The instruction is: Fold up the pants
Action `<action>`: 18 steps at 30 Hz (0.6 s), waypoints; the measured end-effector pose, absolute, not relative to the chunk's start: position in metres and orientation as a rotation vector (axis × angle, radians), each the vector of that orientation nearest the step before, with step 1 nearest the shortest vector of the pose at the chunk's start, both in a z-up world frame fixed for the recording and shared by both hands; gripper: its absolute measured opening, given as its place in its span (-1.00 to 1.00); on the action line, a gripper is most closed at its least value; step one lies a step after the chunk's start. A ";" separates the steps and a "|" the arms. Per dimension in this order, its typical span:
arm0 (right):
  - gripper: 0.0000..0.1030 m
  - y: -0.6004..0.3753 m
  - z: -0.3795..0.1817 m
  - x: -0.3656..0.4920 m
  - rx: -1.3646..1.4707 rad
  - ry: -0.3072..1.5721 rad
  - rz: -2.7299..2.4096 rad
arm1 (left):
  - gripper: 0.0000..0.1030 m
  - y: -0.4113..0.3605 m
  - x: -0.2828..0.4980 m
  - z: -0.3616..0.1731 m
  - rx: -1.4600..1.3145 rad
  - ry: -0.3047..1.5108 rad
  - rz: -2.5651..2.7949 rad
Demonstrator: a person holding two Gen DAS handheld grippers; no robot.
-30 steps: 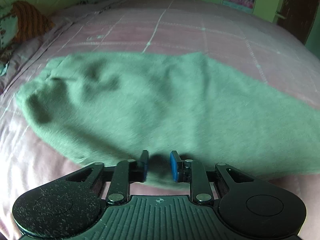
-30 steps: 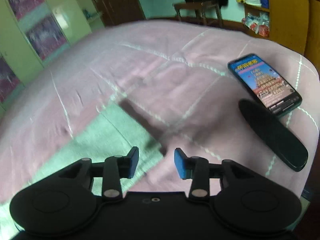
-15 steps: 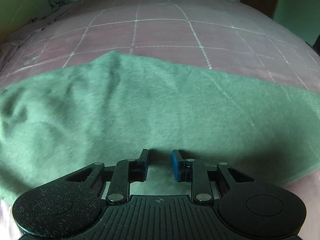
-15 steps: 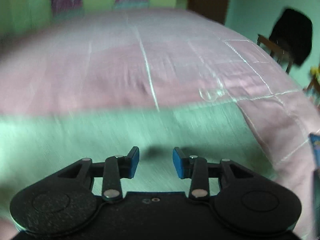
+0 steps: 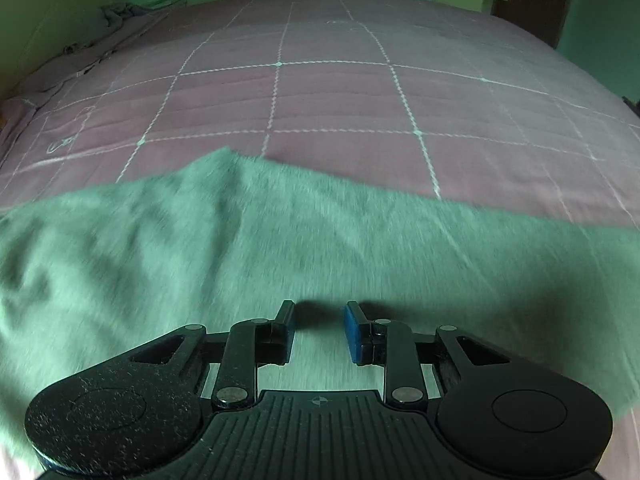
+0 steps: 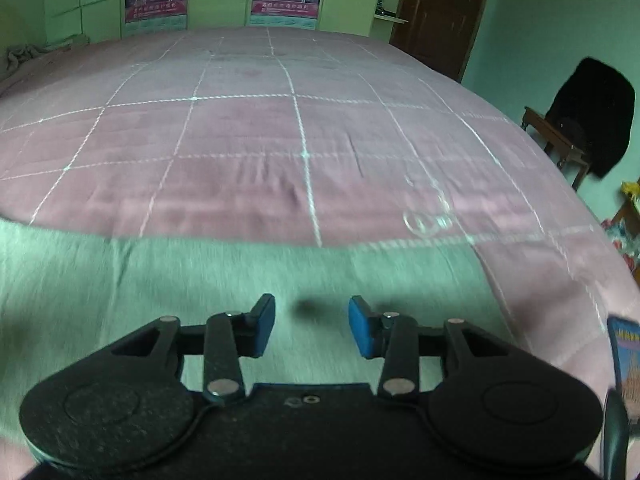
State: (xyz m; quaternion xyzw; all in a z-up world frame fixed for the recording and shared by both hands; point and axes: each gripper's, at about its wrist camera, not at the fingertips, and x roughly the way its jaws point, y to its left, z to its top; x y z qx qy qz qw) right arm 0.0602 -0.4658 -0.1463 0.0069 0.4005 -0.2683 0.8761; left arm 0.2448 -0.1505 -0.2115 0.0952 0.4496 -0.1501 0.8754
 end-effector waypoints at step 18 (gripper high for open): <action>-0.20 -0.407 -0.160 0.078 0.093 0.830 -0.371 | -0.33 -0.173 0.214 -0.211 0.183 0.876 -0.375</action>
